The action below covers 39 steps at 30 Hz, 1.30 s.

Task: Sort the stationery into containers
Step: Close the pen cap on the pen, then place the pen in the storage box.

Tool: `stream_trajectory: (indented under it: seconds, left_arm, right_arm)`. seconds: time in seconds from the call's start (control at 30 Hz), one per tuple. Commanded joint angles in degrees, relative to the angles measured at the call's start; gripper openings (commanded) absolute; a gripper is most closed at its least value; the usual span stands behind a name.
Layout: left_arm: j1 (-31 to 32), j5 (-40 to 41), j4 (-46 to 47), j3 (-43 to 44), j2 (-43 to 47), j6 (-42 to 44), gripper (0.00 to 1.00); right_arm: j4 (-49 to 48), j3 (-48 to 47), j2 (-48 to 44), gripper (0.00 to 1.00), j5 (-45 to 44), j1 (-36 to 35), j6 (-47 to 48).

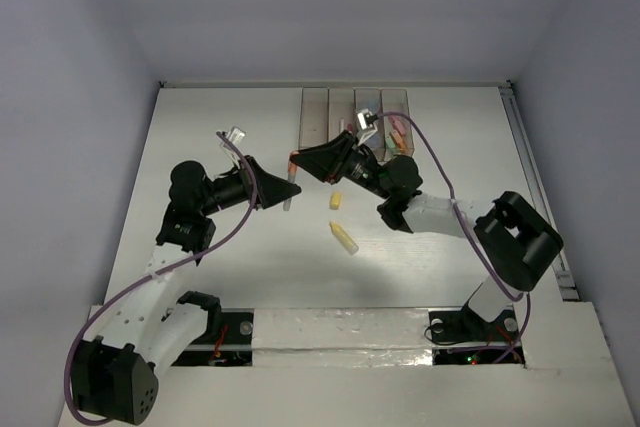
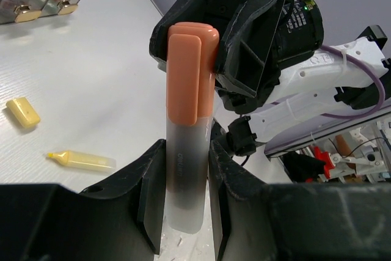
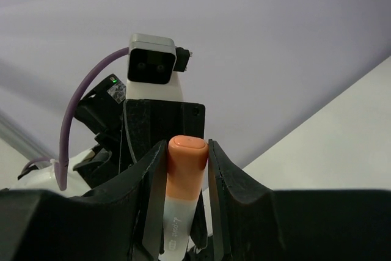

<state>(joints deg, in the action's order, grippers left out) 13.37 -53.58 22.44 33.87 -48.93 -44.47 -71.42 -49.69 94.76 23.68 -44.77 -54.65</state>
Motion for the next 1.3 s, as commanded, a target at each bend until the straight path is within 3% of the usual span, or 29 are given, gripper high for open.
stream_trajectory:
  seconds: [0.0,0.43,0.5,0.53,0.6,0.63,0.67,0.7,0.73,0.87,1.03,1.13,1.27]
  left_arm:
    - [-1.59,8.93,14.92,8.67,0.5,-1.33,0.0]
    - [-1.59,7.62,14.22,7.97,0.59,-1.94,0.0]
    - [-1.59,6.39,13.78,6.92,0.94,-1.68,0.13]
    - [-1.59,5.95,12.82,6.65,1.2,-1.41,0.3]
    - [-1.59,5.16,11.24,5.95,2.25,-0.1,0.49]
    - [-1.59,5.15,10.09,5.43,2.69,0.69,0.67]
    - [-1.59,5.24,7.56,5.33,3.74,1.57,0.76]
    - [-1.59,5.42,4.49,5.24,4.8,3.49,0.92]
    - [-1.59,5.42,2.89,5.16,4.81,4.55,0.99]
    - [-1.59,6.91,-5.28,5.68,8.31,9.74,0.99]
    - [-1.59,18.14,-17.06,8.66,11.92,17.12,0.99]
    - [-1.59,24.04,-21.37,9.29,13.59,19.15,0.99]
    - [-1.59,26.24,-21.73,6.31,13.25,18.46,0.99]
  right_arm:
    - [12.17,4.34,0.08,0.0,13.68,-6.03,6.39]
    - [14.11,1.72,-1.77,0.0,10.95,-6.03,4.91]
    - [13.33,0.48,-1.25,0.0,10.07,-5.5,3.42]
    - [12.8,-0.83,-0.9,0.0,9.55,-4.89,1.85]
    - [10.26,-2.07,0.42,0.0,9.54,-4.01,0.0]
    - [9.64,-2.77,0.95,0.0,9.71,-3.31,-0.97]
    - [9.54,-4.35,1.47,0.0,9.54,-2.52,-1.24]
    - [8.93,-5.58,2.44,0.0,9.54,-1.55,-2.2]
    - [8.93,-5.59,2.88,0.0,9.45,-1.54,-2.73]
    - [7.61,-8.4,4.81,0.0,9.19,2.31,-3.88]
    - [9.36,-12.44,7.19,0.0,8.75,6.89,-2.14]
    - [16.72,-17.51,9.03,0.0,8.31,10.04,3.82]
    - [36.37,-28.07,14.64,0.0,2.35,11.99,16.31]
